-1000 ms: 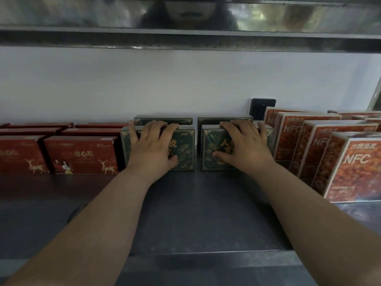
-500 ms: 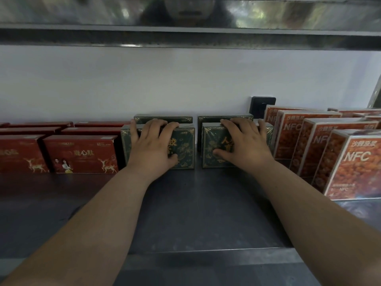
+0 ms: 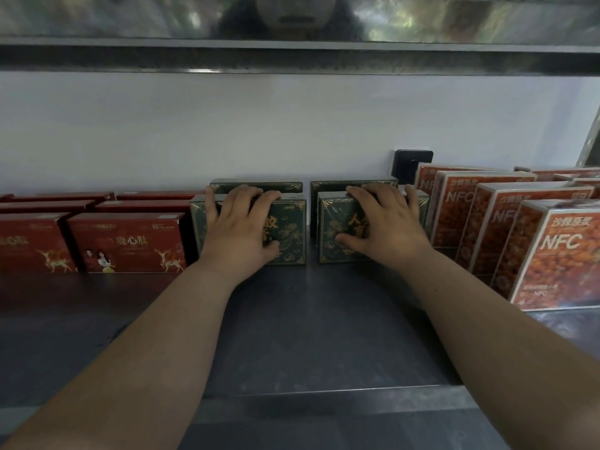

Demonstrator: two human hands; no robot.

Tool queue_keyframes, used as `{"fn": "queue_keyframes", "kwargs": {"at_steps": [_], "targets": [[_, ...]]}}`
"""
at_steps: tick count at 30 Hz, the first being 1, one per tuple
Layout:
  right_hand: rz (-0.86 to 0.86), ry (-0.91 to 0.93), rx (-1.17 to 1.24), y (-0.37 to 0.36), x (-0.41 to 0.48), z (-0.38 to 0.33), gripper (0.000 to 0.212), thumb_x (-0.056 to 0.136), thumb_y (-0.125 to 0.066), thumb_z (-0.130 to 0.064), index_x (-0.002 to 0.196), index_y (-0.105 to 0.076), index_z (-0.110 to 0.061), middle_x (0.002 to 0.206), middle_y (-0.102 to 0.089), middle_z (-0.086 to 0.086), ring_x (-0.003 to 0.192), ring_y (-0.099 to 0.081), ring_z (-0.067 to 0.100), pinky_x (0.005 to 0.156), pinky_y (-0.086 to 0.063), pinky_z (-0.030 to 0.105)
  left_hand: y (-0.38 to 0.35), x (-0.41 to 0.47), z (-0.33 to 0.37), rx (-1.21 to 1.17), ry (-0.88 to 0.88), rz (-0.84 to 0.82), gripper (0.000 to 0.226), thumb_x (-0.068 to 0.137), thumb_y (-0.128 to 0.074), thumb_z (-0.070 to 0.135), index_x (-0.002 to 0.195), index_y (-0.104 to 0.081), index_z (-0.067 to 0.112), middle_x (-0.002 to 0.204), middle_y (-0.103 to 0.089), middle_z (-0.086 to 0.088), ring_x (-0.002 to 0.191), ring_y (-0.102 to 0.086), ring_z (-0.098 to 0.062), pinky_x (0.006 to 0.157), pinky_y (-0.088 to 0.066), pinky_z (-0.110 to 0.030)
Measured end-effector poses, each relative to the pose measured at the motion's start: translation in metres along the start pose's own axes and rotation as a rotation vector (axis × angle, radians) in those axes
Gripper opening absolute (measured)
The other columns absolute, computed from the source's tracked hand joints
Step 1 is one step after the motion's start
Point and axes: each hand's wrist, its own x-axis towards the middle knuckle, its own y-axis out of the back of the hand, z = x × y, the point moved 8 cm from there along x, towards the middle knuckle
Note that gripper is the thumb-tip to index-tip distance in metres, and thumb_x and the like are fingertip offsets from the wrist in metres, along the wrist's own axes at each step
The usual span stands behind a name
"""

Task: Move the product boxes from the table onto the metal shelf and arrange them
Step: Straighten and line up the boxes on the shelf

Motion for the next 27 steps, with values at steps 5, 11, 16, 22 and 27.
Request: {"fn": "queue_keyframes", "kwargs": {"at_steps": [5, 11, 16, 22, 27], "targets": [[-0.004, -0.006, -0.005, 0.001, 0.0, 0.001, 0.088, 0.074, -0.07, -0.068, 0.147, -0.047, -0.025, 0.142, -0.05, 0.005, 0.137, -0.041, 0.028, 0.12, -0.007, 0.057, -0.001, 0.0, -0.001, -0.002, -0.007, -0.003, 0.083, 0.072, -0.079, 0.038, 0.144, -0.04, 0.026, 0.139, -0.043, -0.006, 0.139, -0.034, -0.03, 0.115, 0.013, -0.058], [-0.015, -0.011, -0.033, 0.0, 0.0, 0.001, 0.088, 0.075, -0.069, -0.07, 0.148, -0.045, -0.027, 0.143, -0.049, 0.004, 0.137, -0.04, 0.027, 0.12, -0.007, 0.056, -0.002, 0.0, -0.002, 0.021, -0.005, -0.01, 0.083, 0.073, -0.079, 0.038, 0.145, -0.041, 0.024, 0.138, -0.043, -0.007, 0.136, -0.036, -0.03, 0.116, 0.009, -0.061], [-0.056, -0.029, -0.051, 0.0, -0.001, 0.0, 0.089, 0.076, -0.066, -0.071, 0.15, -0.04, -0.028, 0.147, -0.046, 0.002, 0.141, -0.037, 0.026, 0.12, -0.005, 0.059, -0.004, -0.001, -0.001, 0.015, -0.002, -0.035, 0.085, 0.074, -0.077, 0.04, 0.148, -0.037, 0.026, 0.14, -0.041, -0.006, 0.139, -0.032, -0.029, 0.116, 0.004, -0.065], [0.11, 0.021, -0.011, 0.02, -0.008, -0.01, 0.076, 0.082, -0.065, -0.059, 0.147, -0.049, -0.023, 0.145, -0.049, 0.007, 0.144, -0.035, 0.03, 0.119, -0.015, 0.061, 0.013, 0.001, 0.005, -0.061, 0.002, 0.044, 0.077, 0.079, -0.064, 0.047, 0.147, -0.041, 0.02, 0.135, -0.044, -0.007, 0.133, -0.033, -0.031, 0.118, -0.012, -0.06], [0.058, 0.063, 0.131, 0.03, -0.034, -0.024, 0.046, 0.084, -0.053, -0.038, 0.122, -0.066, -0.016, 0.117, -0.063, 0.008, 0.113, -0.058, 0.032, 0.099, -0.046, 0.051, 0.018, -0.006, 0.049, -0.227, -0.163, -0.069, 0.011, 0.088, -0.057, 0.025, 0.099, -0.057, 0.022, 0.087, -0.056, 0.005, 0.08, -0.053, -0.018, 0.064, -0.041, -0.032]]}}
